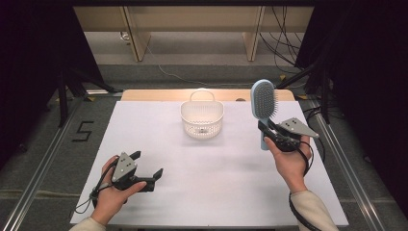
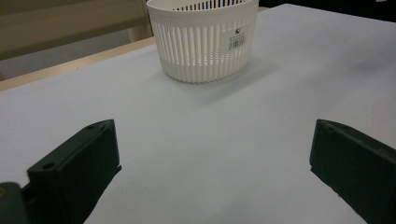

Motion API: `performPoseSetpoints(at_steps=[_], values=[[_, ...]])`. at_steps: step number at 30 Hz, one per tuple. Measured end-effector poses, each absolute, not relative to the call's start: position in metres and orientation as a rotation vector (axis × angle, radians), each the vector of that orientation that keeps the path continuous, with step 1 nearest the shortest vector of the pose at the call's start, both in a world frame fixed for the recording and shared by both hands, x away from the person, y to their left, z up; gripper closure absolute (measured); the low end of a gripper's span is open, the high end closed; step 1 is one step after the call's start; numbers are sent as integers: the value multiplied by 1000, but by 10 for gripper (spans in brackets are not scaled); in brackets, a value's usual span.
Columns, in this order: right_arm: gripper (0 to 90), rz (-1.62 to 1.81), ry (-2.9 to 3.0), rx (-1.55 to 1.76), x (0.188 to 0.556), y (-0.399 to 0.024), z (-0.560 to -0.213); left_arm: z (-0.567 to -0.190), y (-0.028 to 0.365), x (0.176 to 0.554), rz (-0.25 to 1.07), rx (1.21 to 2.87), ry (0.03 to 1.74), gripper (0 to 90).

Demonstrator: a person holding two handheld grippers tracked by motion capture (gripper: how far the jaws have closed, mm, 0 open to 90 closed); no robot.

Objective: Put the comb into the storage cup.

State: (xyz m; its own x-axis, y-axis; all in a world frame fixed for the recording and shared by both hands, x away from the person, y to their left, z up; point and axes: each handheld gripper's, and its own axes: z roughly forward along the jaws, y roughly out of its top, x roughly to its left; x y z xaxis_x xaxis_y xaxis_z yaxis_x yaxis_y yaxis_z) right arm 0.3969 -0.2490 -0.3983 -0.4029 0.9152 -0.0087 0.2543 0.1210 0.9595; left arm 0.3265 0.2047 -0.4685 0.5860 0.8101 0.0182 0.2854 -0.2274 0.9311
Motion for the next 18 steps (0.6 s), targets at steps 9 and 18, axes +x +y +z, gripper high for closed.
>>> performPoseSetpoints(at_steps=[9,18], values=[[703,1318,1754,1130,400,-245,-396,-468,205,326,636,1784,899,10],[704,1326,1747,1130,402,-243,-395,-468,205,326,636,1783,899,10]])
